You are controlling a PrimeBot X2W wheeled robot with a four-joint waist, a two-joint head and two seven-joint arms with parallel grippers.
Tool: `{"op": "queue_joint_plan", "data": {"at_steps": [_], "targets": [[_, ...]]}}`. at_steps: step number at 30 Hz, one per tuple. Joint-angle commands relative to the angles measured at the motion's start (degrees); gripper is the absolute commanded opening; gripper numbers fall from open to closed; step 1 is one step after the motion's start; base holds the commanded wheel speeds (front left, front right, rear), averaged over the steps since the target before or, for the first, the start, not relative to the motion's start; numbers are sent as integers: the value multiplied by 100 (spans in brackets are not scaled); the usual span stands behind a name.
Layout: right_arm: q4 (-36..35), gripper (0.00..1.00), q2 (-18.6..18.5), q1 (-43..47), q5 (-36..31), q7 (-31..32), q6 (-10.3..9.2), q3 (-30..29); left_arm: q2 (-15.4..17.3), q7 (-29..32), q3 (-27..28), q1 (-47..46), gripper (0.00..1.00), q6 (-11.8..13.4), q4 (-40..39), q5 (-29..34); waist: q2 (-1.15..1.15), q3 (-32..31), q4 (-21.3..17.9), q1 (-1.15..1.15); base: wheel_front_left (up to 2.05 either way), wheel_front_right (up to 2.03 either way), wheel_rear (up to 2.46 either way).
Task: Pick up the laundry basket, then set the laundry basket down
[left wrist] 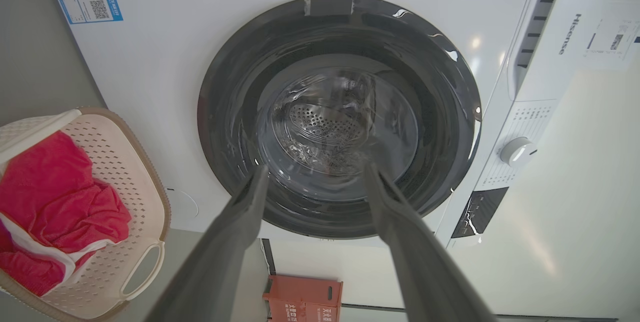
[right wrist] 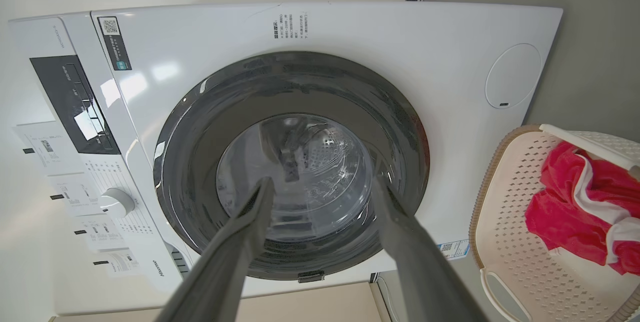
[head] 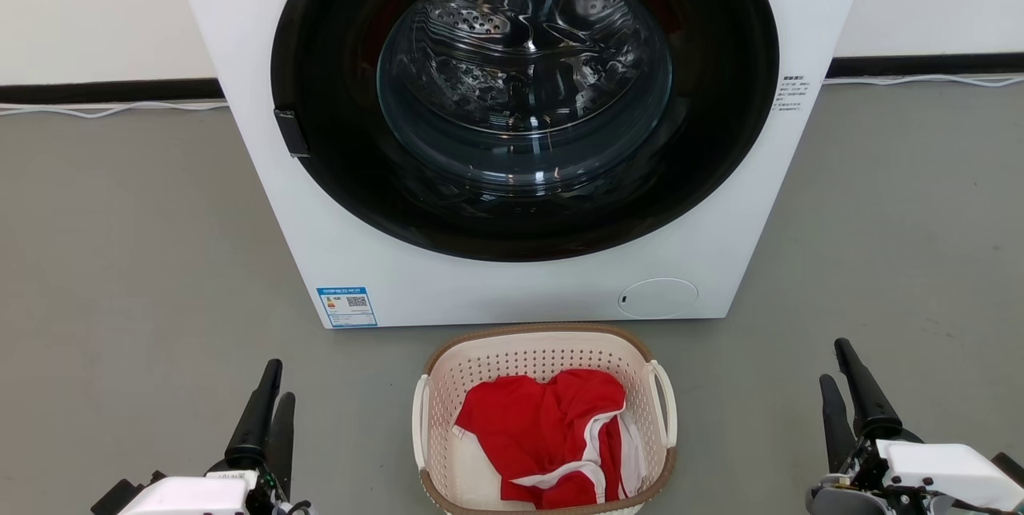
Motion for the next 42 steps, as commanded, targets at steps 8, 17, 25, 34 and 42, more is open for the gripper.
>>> {"op": "queue_joint_plan", "data": {"at_steps": [8, 17, 25, 34, 42], "targets": [[-251, 100, -42, -106, -1048, -211, 12, 77, 85, -231, -15, -103, 100, -10, -161, 464, 0, -1, -9, -1, 0, 0, 0], [-472, 100, -45, -105, -2196, -362, 15, 166, 67, -385, 66, -103, 100, -13, -151, 1312, 0, 5, -26, -2, 0, 0, 0], [-522, 100, -46, -109, -3039, -479, 17, 323, 60, -504, 105, -77, 100, -16, -177, 2085, 0, 2, -38, -2, 0, 0, 0], [-444, 100, -65, -179, -3952, -631, 20, 477, 62, -658, 186, -43, 100, 17, -153, 3224, 0, 1, -59, -2, 0, 0, 0], [-304, 100, -132, -226, -4713, -782, 23, 605, 66, -812, 264, -15, 100, 27, -95, 4077, 0, -6, -86, -2, 0, 0, 0]]}}
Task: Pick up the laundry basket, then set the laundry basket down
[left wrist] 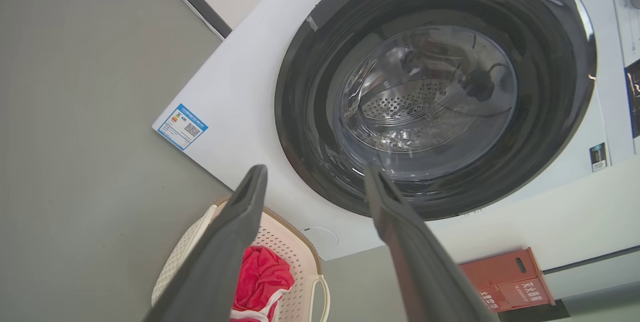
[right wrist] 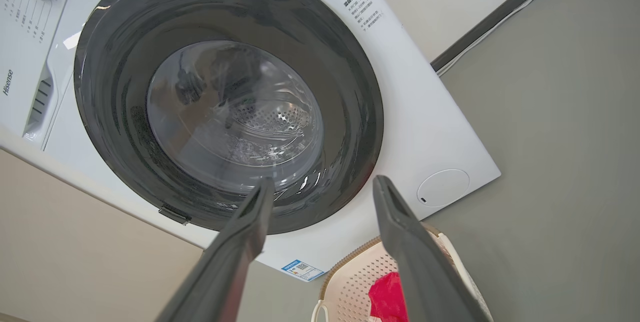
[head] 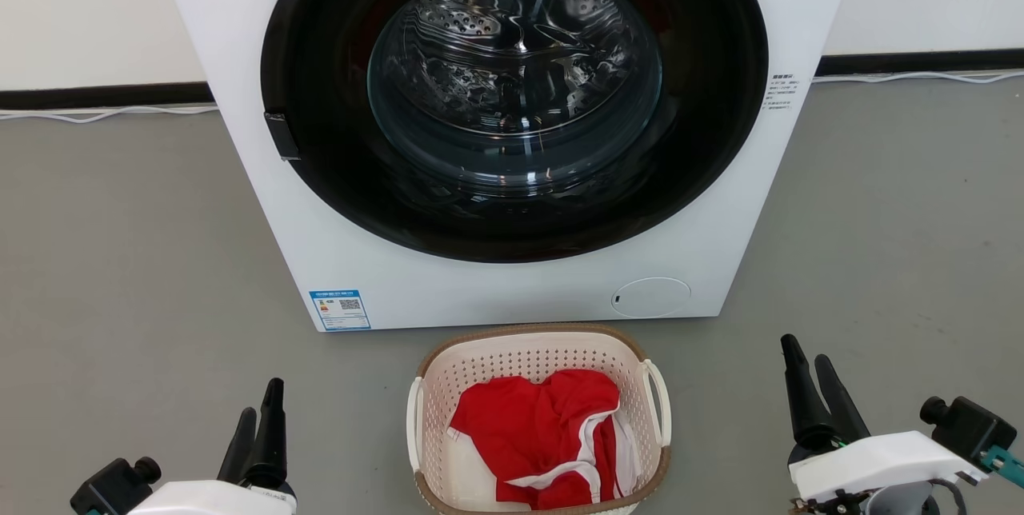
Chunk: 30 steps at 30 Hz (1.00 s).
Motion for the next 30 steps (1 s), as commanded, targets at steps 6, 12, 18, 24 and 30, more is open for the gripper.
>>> {"op": "queue_joint_plan", "data": {"at_steps": [6, 12, 18, 24, 30], "targets": [[-81, 100, -63, -293, -679, -188, 24, 115, 57, -167, 140, -117, 100, 36, -186, 617, 0, 1, -13, -1, 0, 0, 0], [-74, 100, -60, -305, -1124, -288, 26, 156, 60, -269, 158, -98, 100, 56, -217, 1108, 0, 6, -17, -1, 0, 0, 0], [-82, 100, -58, -304, -1600, -389, 28, 185, 64, -371, 179, -68, 100, 67, -249, 1556, 0, 6, -23, -1, 0, 0, 0], [-88, 100, -56, -302, -1990, -474, 30, 202, 67, -457, 225, -40, 100, 62, -269, 1930, 0, 6, -33, -1, 0, 0, 0], [-109, 100, -54, -305, -2470, -575, 32, 243, 70, -559, 269, -14, 100, 53, -279, 2377, 0, 12, -47, -1, 0, 0, 0]]}}
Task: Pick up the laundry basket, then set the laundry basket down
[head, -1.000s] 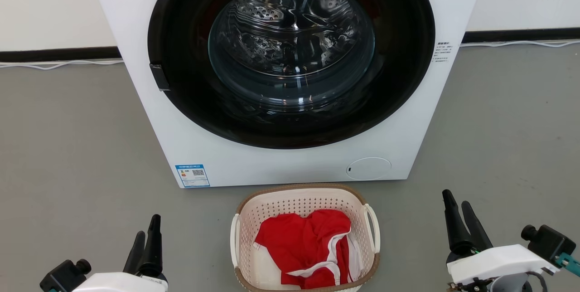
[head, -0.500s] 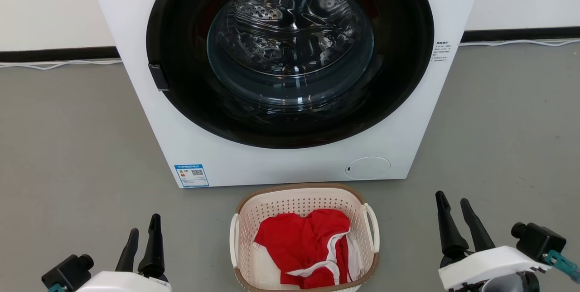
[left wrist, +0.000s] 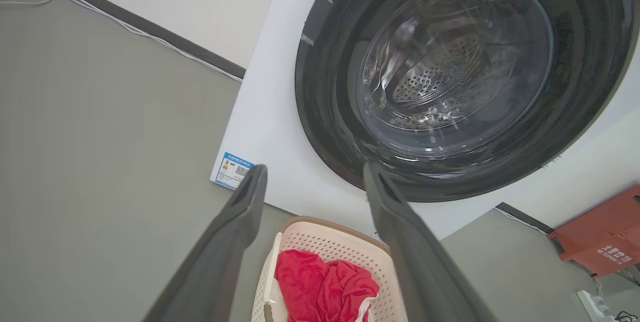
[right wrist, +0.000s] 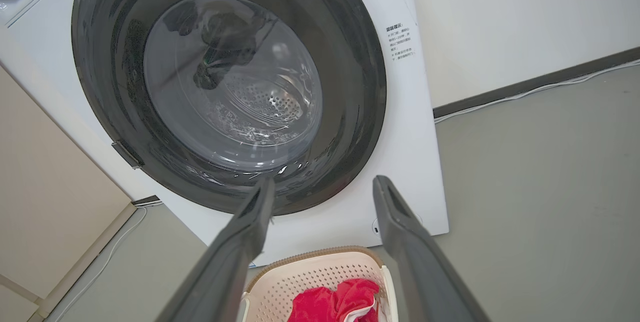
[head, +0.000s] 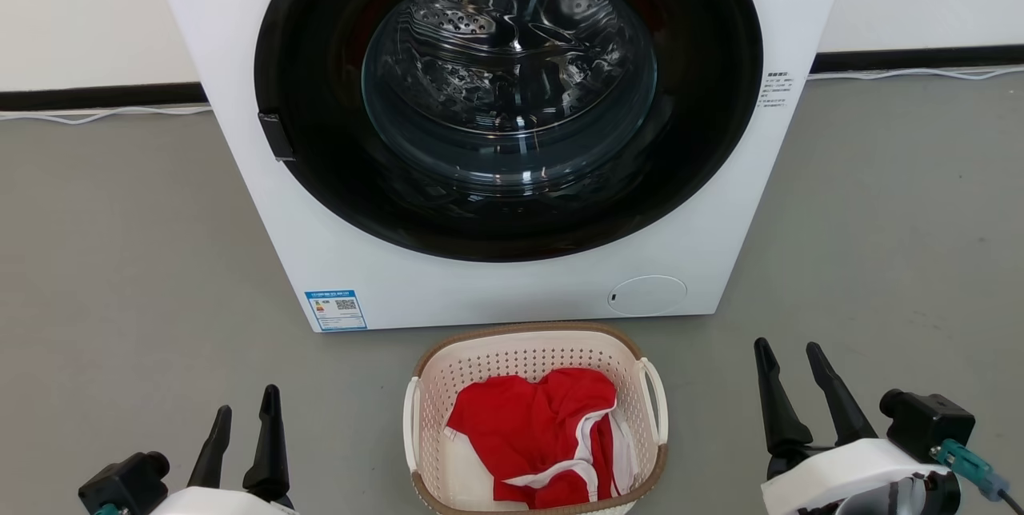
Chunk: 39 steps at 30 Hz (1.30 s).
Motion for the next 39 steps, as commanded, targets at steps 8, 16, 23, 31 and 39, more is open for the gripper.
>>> {"op": "queue_joint_plan", "data": {"at_steps": [8, 16, 23, 31, 39], "targets": [[-203, 100, -50, -308, -760, -233, 33, 156, 70, -212, 170, -130, 100, -4, -141, 711, 0, 0, -18, 0, 0, 0, 0], [-225, 100, -37, -301, -1340, -368, 36, 181, 75, -349, 203, -84, 100, -10, -134, 1264, 0, -6, -65, 0, 0, 0, 0], [-214, 100, -20, -301, -1817, -485, 38, 148, 79, -468, 239, -49, 100, -16, -157, 1755, 0, 6, -116, 0, 0, 0, 0], [-232, 100, -4, -316, -2494, -636, 41, 118, 84, -622, 281, -36, 100, -26, -170, 2385, 0, 13, -157, 0, 0, 0, 0], [-255, 100, 1, -313, -2883, -723, 43, 116, 87, -709, 305, -12, 100, -31, -166, 2734, 0, 21, -155, 0, 0, 0, 0]]}}
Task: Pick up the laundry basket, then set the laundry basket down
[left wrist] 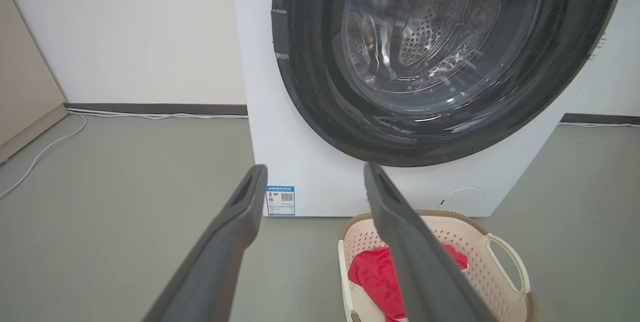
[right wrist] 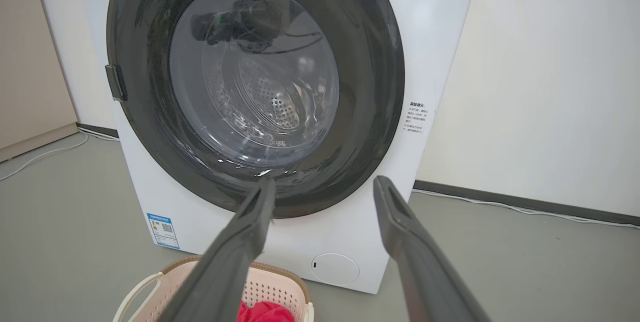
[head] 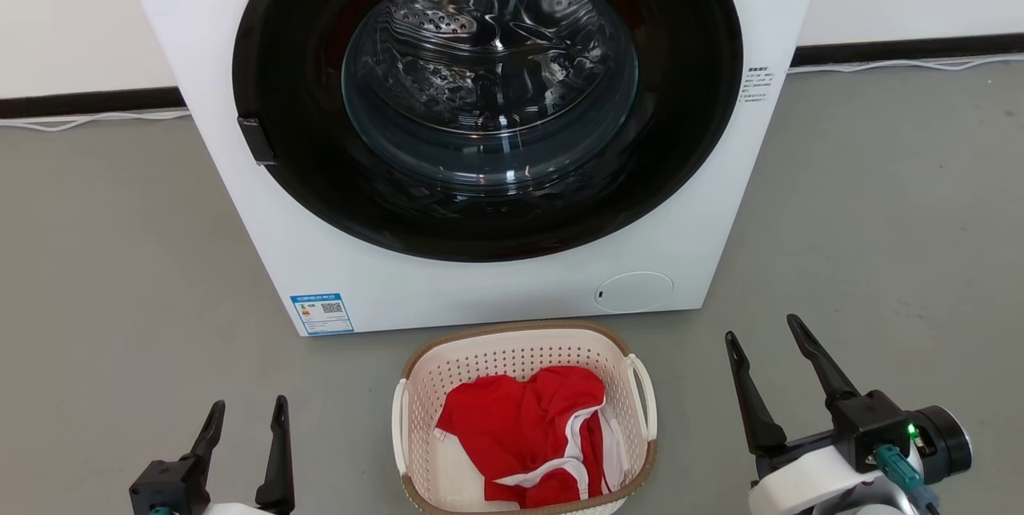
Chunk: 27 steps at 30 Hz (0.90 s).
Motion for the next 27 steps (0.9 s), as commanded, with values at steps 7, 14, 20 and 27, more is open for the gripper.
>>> {"op": "queue_joint_plan", "data": {"at_steps": [7, 14, 20, 27], "targets": [[-164, 100, -1, -203, -45, -80, 37, 116, 73, -60, 183, -130, 100, -28, -150, 43, 0, 29, 35, 0, 0, 0, 0], [-159, 100, 1, -207, -48, -80, 37, 112, 73, -60, 187, -118, 100, -31, -139, 20, 0, 58, 43, 0, 0, 0, 0], [-158, 100, 2, -220, -44, -80, 37, 106, 73, -60, 179, -130, 100, -33, -149, 21, 0, 113, 41, 0, 0, 0, 0], [-40, 100, 4, -338, -29, -80, 37, 25, 73, -60, 113, -289, 100, -39, -74, 14, 0, 362, 54, 0, 0, 0, 0]]}}
